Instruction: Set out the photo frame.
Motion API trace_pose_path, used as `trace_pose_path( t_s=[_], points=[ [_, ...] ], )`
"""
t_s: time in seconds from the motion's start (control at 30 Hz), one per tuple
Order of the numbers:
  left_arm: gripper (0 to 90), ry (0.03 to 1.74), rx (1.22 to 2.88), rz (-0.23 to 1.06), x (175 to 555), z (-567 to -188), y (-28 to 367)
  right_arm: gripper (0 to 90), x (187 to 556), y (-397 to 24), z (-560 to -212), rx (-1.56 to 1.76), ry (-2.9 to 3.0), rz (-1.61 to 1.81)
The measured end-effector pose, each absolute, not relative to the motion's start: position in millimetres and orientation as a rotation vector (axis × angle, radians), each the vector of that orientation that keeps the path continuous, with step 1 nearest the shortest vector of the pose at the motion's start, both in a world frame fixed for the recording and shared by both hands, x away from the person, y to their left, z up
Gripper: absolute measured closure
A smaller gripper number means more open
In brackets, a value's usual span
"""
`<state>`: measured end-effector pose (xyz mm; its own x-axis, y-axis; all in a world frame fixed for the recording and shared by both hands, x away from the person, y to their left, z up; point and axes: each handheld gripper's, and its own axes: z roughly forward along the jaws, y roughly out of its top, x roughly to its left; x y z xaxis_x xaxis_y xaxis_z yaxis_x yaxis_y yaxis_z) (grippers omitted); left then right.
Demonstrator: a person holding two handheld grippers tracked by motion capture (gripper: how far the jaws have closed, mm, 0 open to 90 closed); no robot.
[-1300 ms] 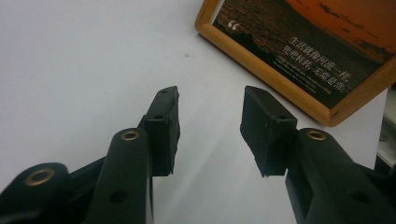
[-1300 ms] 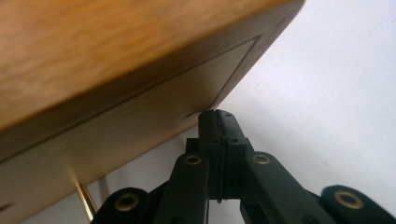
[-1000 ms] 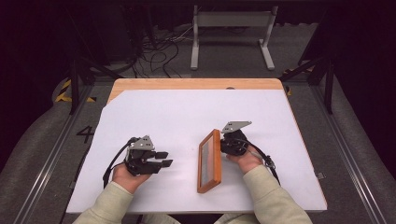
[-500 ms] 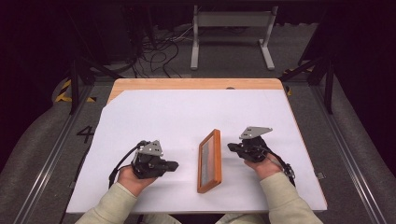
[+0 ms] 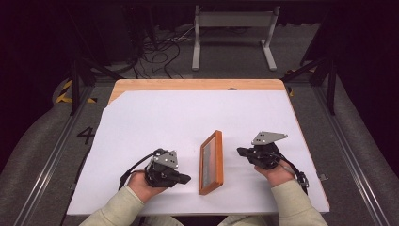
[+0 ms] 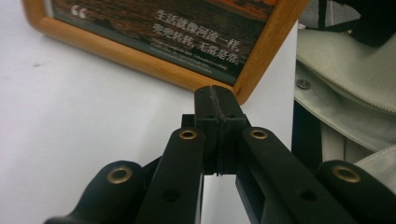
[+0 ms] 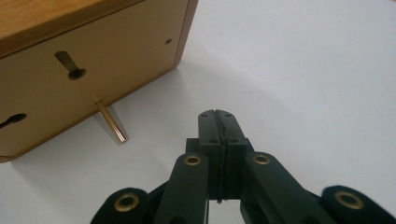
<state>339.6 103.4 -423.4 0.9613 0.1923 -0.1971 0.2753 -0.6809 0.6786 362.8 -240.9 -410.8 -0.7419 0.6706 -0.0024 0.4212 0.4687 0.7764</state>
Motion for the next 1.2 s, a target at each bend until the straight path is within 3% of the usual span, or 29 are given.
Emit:
trace_pose_path(
  t_s=[1.2],
  points=[
    [89.6, 0.265, 2.494, -0.191, 328.8, -446.6, 68.4, 90.0, 352.1, -254.5, -407.9, 0.952, 2.401, 1.232]
  ],
)
